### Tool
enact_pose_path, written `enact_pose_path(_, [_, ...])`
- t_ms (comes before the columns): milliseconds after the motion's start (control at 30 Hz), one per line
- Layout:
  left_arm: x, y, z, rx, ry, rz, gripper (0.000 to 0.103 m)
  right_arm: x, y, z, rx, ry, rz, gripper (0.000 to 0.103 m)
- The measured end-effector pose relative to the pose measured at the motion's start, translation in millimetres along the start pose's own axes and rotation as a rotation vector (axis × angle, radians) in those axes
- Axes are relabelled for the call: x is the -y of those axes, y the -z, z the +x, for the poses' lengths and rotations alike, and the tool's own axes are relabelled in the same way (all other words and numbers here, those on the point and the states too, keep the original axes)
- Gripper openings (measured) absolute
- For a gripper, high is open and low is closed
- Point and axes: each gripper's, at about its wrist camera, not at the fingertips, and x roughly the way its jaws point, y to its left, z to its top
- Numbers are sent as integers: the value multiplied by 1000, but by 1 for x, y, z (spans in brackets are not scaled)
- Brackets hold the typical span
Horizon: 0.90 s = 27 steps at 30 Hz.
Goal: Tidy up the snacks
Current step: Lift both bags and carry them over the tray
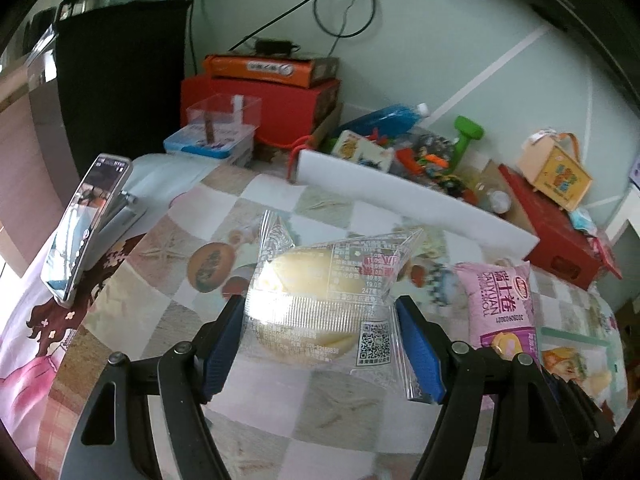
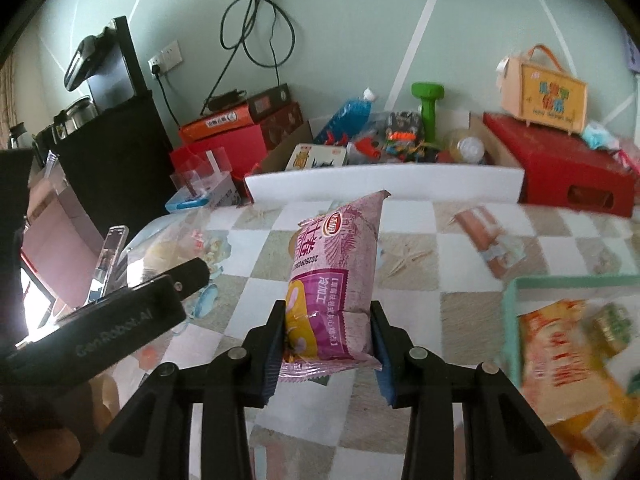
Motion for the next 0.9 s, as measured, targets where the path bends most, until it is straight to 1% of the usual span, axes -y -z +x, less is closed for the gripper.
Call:
enact_pose_path(133, [23,-3,-24,20,28,36,76,8,-6,-21,18,20,10,41])
enact_pose_path(300, [54,-1,-52,38,67,92,76,27,-10,-49,29,57,41,41])
enact_pose_path(433, [79,3,-72,51,104,133,76,48,-14,-77,54,110,57,42])
enact_pose_path(500, [99,7,-82,57,137,176,76,63,-13,-93,67,144,71,42])
enact_pose_path(533, [108,9,-85,55,155,192,76,73,-11,-102,70,175,82,42])
enact_pose_path(633, [141,22,-93,33,229,258,76,102,2,-121,64,263,121,42])
enact_pose_path(700, [164,34,-95,3,276,301,76,124,15,-133,41,320,150,42])
enact_pose_path(800, [195,54,-93,-57,345,355,76,149,28,-146,18,372,185,42])
enact_pose_path(900, [216,68,-88,-99,381,386,76,167,39,-154,-1,395,201,42])
